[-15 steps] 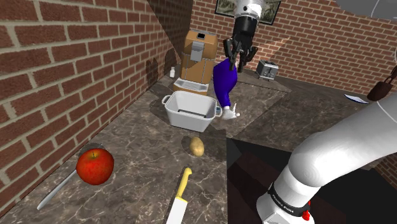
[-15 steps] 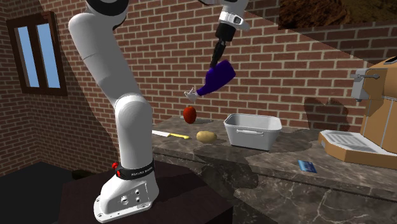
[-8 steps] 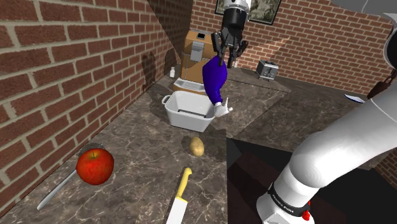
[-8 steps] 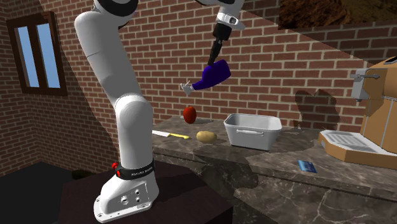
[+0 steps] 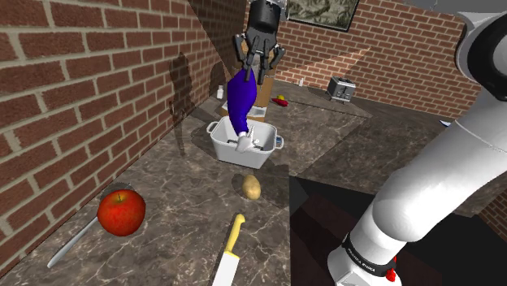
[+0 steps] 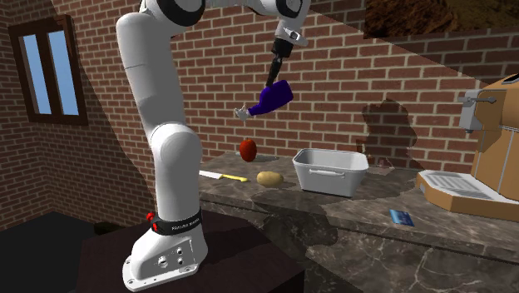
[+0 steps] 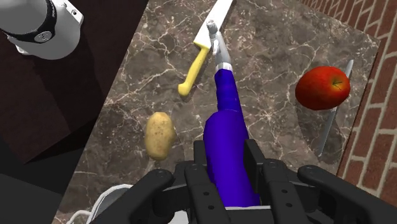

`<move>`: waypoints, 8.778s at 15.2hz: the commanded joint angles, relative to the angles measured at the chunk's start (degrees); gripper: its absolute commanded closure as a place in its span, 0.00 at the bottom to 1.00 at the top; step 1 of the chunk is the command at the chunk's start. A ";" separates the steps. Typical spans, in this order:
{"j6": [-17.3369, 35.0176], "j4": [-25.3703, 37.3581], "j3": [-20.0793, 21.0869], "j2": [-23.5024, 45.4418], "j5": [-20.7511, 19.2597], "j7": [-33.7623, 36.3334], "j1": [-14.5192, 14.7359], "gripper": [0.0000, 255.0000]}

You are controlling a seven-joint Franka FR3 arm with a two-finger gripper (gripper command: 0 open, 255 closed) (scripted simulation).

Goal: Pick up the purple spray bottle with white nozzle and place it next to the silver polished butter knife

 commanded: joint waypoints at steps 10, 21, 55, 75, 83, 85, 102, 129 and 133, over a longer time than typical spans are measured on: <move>2.32 21.08 8.50 18.81 -1.79 16.07 7.44 1.00; 2.20 38.80 11.06 34.43 -6.76 24.54 15.27 1.00; 29.74 4.20 10.32 28.56 -4.68 15.64 13.12 1.00; 41.56 -3.92 9.90 32.75 -4.92 12.65 13.62 1.00; 64.46 -20.57 8.79 29.83 -26.16 0.72 20.07 0.00; 65.64 -20.66 8.52 30.98 -26.72 1.09 20.30 0.00; 68.27 -20.68 7.81 33.69 -27.98 1.93 20.91 1.00; 54.45 -12.88 8.61 27.34 -23.86 -3.96 17.58 1.00; 51.73 -5.95 7.06 31.68 -24.30 -7.87 15.50 1.00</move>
